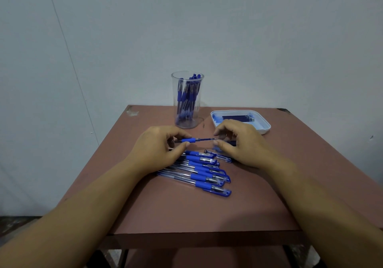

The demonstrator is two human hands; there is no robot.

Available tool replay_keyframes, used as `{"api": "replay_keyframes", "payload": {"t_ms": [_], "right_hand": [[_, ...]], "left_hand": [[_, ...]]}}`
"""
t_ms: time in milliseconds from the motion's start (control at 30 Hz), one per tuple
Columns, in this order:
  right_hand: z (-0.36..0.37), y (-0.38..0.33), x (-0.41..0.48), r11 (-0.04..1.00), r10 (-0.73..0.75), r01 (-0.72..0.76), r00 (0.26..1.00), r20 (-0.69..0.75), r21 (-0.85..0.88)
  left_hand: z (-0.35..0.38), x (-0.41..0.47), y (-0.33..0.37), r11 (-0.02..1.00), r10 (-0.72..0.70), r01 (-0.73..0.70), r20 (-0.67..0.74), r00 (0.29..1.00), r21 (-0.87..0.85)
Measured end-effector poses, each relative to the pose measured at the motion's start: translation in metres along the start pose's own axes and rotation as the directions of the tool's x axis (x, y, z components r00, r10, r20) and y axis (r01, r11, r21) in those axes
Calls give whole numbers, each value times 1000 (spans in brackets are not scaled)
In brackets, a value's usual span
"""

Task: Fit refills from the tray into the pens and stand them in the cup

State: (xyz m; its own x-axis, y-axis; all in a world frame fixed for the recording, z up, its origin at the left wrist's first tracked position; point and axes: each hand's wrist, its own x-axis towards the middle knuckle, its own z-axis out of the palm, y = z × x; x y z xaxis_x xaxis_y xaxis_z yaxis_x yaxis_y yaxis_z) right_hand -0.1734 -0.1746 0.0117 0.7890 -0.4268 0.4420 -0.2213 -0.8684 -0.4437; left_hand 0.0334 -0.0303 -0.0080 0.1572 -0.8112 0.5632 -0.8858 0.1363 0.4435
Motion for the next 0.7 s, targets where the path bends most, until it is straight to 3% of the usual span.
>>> {"api": "replay_keyframes", "payload": {"t_ms": [233,333,533,700], "right_hand": [[9,-9,2,999,-32,32,998,53,10],[8,-1,4,999,19,-20,999,39,33],[10,6,10,997,73,-67,974,213,-36],[12,2,17,997,66,-51,963,260,-64]], "left_hand": [[1,0,0,1000,0,0,11,1000,11],[1,1,-3,1000,-17,17,-1,1000,-6],[1,2,-5,999,-32,32,-3,999,12],[0,2,-5,999,-37,37,-15,999,20]]}}
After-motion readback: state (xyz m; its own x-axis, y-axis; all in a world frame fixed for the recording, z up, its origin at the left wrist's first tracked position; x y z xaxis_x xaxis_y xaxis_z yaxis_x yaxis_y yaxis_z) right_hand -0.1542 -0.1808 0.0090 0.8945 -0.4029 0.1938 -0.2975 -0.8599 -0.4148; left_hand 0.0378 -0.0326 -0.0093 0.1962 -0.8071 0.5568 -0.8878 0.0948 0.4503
